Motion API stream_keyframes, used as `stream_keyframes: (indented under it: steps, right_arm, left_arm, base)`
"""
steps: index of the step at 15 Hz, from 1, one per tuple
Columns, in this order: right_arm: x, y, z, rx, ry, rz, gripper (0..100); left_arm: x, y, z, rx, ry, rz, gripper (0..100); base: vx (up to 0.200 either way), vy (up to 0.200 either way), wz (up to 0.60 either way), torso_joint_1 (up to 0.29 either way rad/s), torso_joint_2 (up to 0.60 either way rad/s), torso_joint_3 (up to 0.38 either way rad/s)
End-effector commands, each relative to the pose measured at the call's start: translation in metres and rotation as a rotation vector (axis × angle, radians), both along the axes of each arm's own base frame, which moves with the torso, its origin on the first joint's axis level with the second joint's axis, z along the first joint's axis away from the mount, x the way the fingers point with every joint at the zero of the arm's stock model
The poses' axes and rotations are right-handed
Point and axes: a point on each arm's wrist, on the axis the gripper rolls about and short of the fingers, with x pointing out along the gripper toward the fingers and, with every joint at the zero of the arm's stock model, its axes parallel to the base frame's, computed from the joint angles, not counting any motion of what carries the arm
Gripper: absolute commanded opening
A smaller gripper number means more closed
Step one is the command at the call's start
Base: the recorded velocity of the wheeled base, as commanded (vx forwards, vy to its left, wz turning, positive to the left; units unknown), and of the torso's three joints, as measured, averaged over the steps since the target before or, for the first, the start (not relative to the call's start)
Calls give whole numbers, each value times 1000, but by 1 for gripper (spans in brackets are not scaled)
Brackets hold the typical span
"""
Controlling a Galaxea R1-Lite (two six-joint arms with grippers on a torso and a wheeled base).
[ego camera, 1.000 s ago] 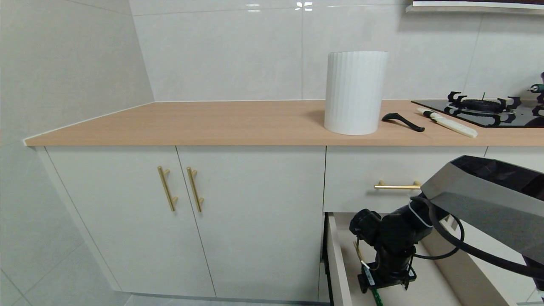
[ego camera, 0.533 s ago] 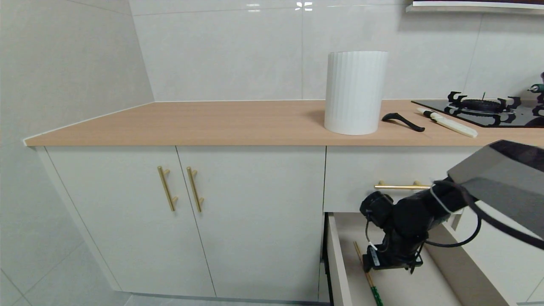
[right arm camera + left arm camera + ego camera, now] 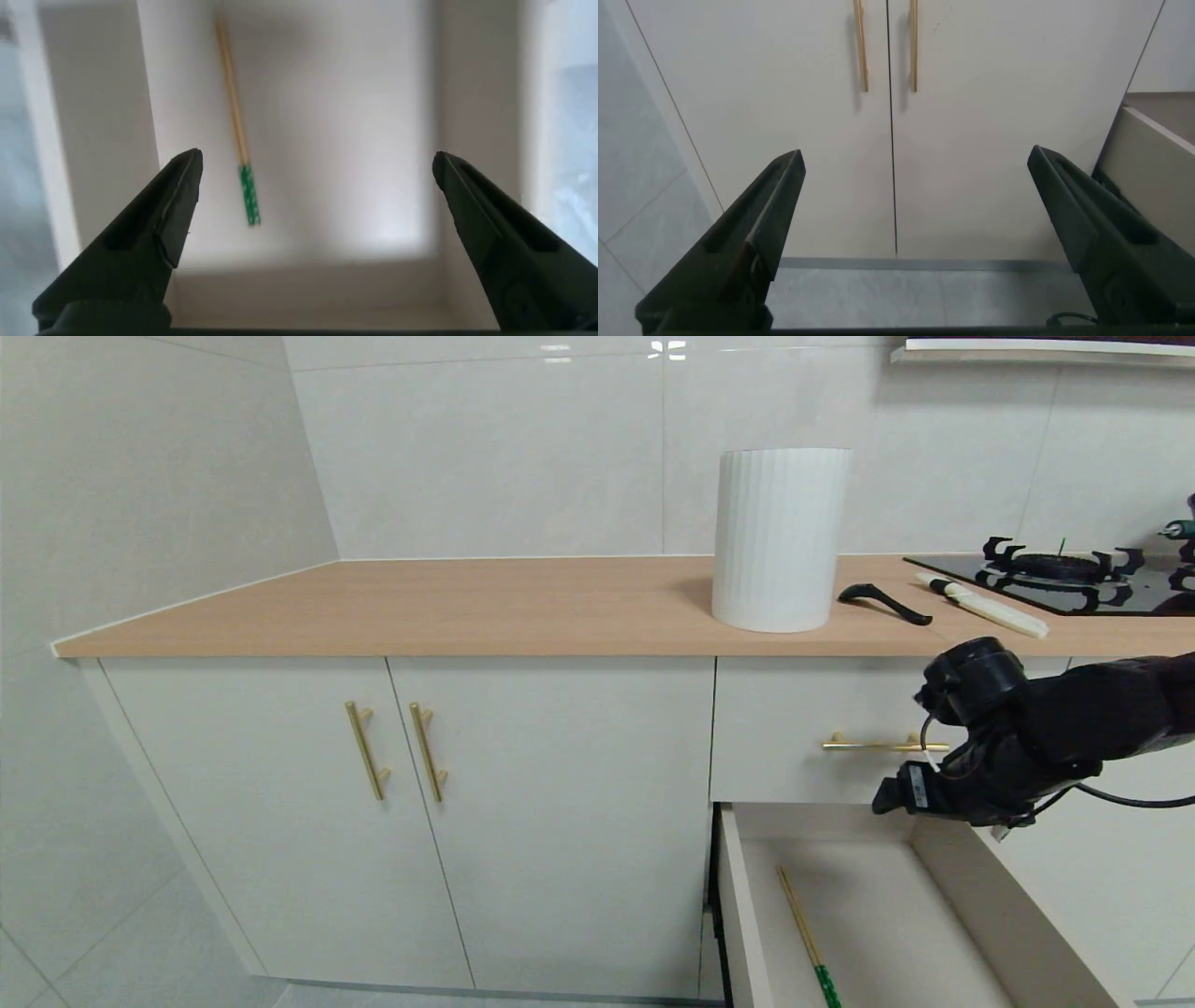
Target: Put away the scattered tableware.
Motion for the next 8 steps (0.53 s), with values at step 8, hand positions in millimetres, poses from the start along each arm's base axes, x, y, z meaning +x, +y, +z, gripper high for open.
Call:
stream_keyframes:
  steps: [8]
  right_arm:
    - [-10, -6, 24, 11, -72, -14, 100]
  left_arm:
    - [0, 0, 0, 0, 0, 0, 100]
  base:
    - [0, 0, 0, 17, -80, -64]
